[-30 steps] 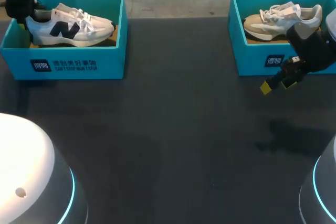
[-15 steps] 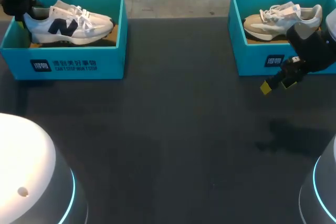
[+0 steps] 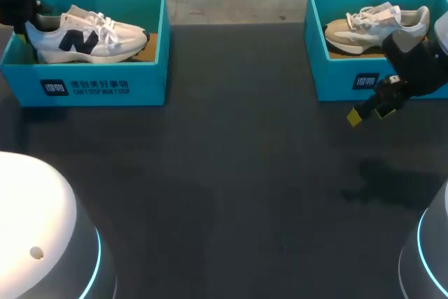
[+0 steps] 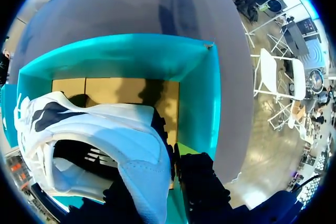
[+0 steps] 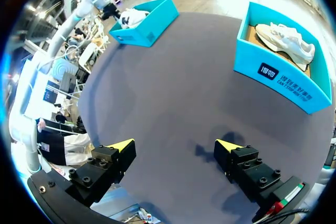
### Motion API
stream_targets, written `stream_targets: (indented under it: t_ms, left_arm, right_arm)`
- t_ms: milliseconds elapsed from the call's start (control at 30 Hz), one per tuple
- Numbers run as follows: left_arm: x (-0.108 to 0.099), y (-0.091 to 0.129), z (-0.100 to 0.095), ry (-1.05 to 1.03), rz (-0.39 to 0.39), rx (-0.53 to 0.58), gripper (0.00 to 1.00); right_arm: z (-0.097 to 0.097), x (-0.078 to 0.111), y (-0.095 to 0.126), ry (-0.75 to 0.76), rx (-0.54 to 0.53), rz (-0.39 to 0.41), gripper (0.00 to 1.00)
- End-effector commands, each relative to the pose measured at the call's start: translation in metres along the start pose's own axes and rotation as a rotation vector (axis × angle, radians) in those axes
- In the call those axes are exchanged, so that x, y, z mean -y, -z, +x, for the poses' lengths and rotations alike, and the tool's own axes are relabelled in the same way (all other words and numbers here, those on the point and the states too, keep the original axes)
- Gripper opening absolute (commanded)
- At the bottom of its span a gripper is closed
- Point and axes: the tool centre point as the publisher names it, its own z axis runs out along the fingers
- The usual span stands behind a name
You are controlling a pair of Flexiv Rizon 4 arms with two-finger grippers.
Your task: Take the shoe out of the shoebox, open the shoe tongue, remove and reinsert the insole, then place the shoe into the shoebox
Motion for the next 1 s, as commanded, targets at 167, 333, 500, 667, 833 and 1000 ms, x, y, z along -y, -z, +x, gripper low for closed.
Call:
stream_targets:
  t_ms: [167, 333, 500, 667, 833, 1000]
  left_arm:
    - [0.017, 0.007, 0.004, -0.011, -0.010, 0.009, 0.00]
    - [0.025, 0.004, 0.005, -0.016, 0.010, 0.012, 0.00]
    - [0.029, -0.002, 0.005, -0.008, 0.016, 0.010, 0.00]
    - [0.032, -0.011, 0.005, 0.002, 0.024, 0.005, 0.00]
    - [0.031, -0.019, 0.004, 0.019, 0.032, 0.004, 0.00]
    - [0.030, -0.028, 0.001, 0.027, 0.036, -0.007, 0.00]
  right_arm:
    - [0.000, 0.000, -0.001, 0.000, 0.001, 0.001, 1.00]
    - [0.000, 0.000, -0.001, 0.000, 0.001, 0.001, 1.00]
    - [0.000, 0.000, -0.001, 0.000, 0.001, 0.001, 1.00]
    - [0.000, 0.000, -0.001, 0.000, 0.001, 0.001, 1.00]
    - [0.000, 0.000, -0.001, 0.000, 0.001, 0.001, 1.00]
    - [0.000, 0.000, -0.001, 0.000, 0.001, 0.001, 1.00]
